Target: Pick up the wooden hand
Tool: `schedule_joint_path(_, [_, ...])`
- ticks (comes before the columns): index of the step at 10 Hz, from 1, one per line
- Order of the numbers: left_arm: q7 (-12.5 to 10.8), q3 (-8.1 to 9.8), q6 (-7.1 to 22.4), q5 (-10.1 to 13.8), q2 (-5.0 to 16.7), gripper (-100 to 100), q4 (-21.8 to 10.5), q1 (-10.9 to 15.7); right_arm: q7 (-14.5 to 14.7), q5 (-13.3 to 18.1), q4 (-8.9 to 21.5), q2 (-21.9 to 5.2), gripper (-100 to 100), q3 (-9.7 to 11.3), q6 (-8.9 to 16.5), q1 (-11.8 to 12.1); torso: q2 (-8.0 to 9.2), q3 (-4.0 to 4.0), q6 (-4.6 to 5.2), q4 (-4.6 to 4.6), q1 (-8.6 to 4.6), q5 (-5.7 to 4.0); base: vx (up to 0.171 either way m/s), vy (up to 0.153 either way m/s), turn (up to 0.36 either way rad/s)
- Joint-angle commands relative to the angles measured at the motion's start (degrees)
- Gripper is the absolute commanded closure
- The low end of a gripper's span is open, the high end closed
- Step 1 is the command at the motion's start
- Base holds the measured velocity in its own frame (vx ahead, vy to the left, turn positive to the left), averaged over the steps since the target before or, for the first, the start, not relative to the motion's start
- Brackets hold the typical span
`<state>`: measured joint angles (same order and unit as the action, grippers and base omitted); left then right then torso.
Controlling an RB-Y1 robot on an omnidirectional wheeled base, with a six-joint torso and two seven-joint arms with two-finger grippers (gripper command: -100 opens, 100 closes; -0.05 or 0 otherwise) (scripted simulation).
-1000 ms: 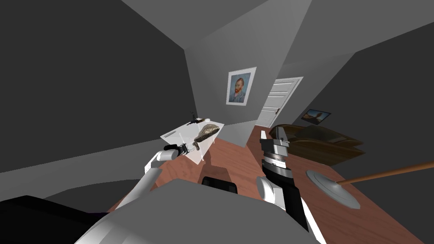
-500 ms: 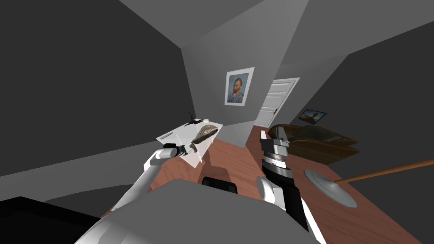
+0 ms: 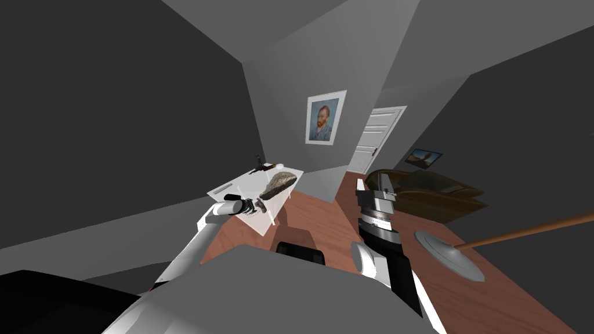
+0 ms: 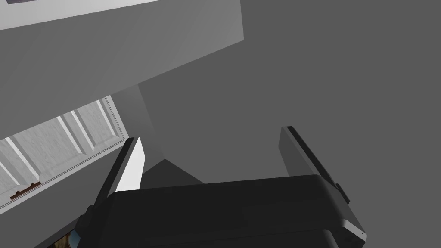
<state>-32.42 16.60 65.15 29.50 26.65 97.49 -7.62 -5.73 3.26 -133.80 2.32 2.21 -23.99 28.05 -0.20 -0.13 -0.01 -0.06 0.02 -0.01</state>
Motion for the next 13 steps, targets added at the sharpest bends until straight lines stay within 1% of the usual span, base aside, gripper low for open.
schedule_joint_path(1, [0.0, 0.0, 0.0, 0.0, 0.0, 0, 0.0, 0.0, 0.0, 0.0, 0.0, 0.0, 0, 0.0, 0.0, 0.0, 0.0, 0.0, 0.0, 0.0, 0.0, 0.0, 0.007, 0.0, 0.003])
schedule_joint_path(2, [0.56, -0.26, -1.47, -0.43, -0.59, -100, -1.68, 0.37, 0.0, 0.0, 0.0, 0.0, 0, 0.0, 0.0, 0.0, 0.12, 0.07, 0.0, 0.03, 0.0, 0.0, 0.017, 0.009, -0.009])
schedule_joint_path(4, [1.27, -0.59, -3.27, -0.97, -1.33, -100, -3.78, 0.84, 0.0, 0.0, 0.0, 0.0, 0, 0.0, 0.0, 0.0, 0.11, 0.07, 0.0, 0.03, 0.04, 0.01, 0.027, 0.014, -0.011])
schedule_joint_path(5, [0.96, -0.44, -2.48, -0.77, -1.13, -100, -2.71, 0.4, 0.0, 0.0, 0.0, 0.0, 0, 0.0, 0.0, 0.0, 0.1, 0.06, 0.0, 0.03, 0.04, 0.01, 0.013, 0.005, -0.002])
schedule_joint_path(6, [1.03, -0.47, -2.7, -0.82, -1.19, 100, -2.8, 0.4, 0.0, 0.0, 0.0, 0.0, 0, 0.0, 0.0, 0.0, 0.14, 0.09, 0.0, 0.04, 0.02, 0.0, 0.0, 0.0, 0.0])
schedule_joint_path(10, [0.98, -0.45, -2.67, -0.79, -1.2, 100, -2.8, 0.4, 0.0, 0.0, 0.0, 0.0, 0, 0.0, 0.0, -0.01, 0.19, 0.11, 0.02, 0.05, -0.01, -0.02, 0.0, 0.0, 0.0])
schedule_joint_path(11, [0.98, -0.45, -2.67, -0.79, -1.2, 0, -2.8, 0.4, 0.0, 0.0, 0.0, 0.0, 0, 0.0, 0.0, -0.01, 0.2, 0.12, 0.02, 0.05, -0.01, -0.02, 0.0, 0.0, 0.0])
schedule_joint_path(12, [0.28, -0.13, -0.74, -0.22, -0.3, 100, -0.84, 0.19, 0.0, 0.0, 0.0, 0.0, 0, 0.0, 0.0, -0.01, 0.2, 0.12, 0.02, 0.06, -0.02, -0.02, -0.02, -0.011, 0.015])
schedule_joint_path(13, [0.0, 0.0, -0.02, -0.01, 0.0, 100, 0.0, 0.0, 0.0, 0.0, 0.0, 0.0, 0, 0.0, 0.0, -0.01, 0.27, 0.17, 0.01, 0.09, -0.07, -0.07, -0.037, -0.017, 0.012])
